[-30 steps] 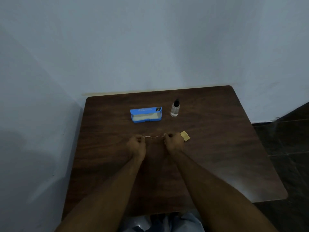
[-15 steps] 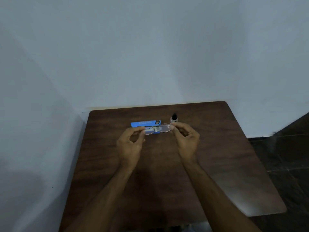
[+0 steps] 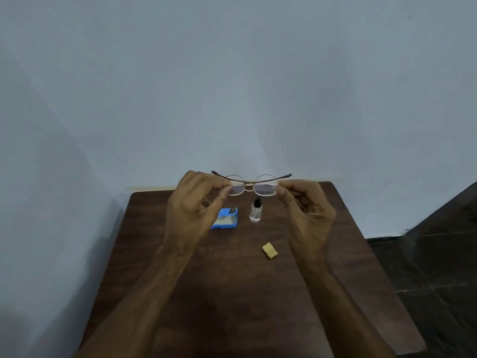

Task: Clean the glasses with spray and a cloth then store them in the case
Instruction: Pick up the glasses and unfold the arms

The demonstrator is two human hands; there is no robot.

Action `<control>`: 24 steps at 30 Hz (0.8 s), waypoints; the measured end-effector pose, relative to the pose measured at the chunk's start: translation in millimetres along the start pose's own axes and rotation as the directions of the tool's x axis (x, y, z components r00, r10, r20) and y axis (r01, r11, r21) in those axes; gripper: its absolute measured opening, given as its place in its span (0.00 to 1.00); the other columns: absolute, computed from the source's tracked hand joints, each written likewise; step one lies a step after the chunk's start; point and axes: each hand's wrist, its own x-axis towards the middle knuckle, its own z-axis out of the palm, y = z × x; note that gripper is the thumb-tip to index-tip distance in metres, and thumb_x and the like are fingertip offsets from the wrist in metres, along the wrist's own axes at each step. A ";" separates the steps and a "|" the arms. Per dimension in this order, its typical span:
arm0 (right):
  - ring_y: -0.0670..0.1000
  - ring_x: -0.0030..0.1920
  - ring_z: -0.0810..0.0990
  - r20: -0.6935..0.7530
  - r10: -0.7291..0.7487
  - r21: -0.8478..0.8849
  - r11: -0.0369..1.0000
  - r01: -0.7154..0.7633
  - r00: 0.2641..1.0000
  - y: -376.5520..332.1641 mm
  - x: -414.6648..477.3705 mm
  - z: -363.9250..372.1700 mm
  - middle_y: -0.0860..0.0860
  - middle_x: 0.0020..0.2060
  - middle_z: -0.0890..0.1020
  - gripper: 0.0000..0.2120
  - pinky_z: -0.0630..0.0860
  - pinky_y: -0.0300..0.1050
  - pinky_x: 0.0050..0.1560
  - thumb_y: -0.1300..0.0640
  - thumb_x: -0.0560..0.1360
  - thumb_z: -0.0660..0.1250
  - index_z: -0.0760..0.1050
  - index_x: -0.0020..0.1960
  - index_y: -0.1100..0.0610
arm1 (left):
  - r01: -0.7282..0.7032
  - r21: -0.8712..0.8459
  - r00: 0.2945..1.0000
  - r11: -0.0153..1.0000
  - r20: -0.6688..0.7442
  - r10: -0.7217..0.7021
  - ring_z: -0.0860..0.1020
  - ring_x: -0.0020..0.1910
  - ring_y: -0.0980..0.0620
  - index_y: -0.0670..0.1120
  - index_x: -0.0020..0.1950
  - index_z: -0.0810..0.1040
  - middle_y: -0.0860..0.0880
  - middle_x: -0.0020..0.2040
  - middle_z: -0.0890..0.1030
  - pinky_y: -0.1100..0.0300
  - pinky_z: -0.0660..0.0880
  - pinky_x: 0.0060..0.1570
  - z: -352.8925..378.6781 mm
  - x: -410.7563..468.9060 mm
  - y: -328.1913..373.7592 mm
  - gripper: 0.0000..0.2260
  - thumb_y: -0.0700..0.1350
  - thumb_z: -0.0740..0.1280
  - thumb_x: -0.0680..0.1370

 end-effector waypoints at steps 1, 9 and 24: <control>0.57 0.47 0.85 0.001 -0.002 0.001 1.000 0.002 1.000 -2.9 0.8 -1.3 0.60 0.47 0.84 0.05 0.81 0.45 0.50 0.67 0.77 0.75 0.82 0.52 0.65 | -0.021 0.004 1.000 1.000 -0.014 0.021 0.81 0.47 0.49 0.40 0.52 0.86 0.47 0.47 0.85 0.55 0.80 0.43 -2.5 1.2 1.6 0.04 0.38 0.76 0.78; 0.52 0.47 0.85 -0.005 -0.012 0.020 1.000 0.012 1.000 -20.3 2.7 -0.2 0.61 0.47 0.83 0.05 0.80 0.39 0.50 0.67 0.77 0.75 0.82 0.52 0.66 | 0.072 -0.103 0.983 0.992 -0.162 -0.089 0.83 0.44 0.51 0.40 0.52 0.86 0.48 0.46 0.86 0.54 0.82 0.39 -11.0 5.2 15.6 0.05 0.41 0.75 0.79; 0.52 0.51 0.82 0.117 -0.088 -0.340 0.932 0.124 0.989 -17.0 0.8 -2.9 0.50 0.48 0.82 0.06 0.80 0.44 0.46 0.65 0.77 0.75 0.85 0.53 0.57 | 0.318 -0.304 0.913 0.898 -0.156 -0.377 0.86 0.42 0.51 0.43 0.54 0.85 0.49 0.46 0.86 0.47 0.85 0.39 -14.0 2.6 19.2 0.06 0.43 0.75 0.79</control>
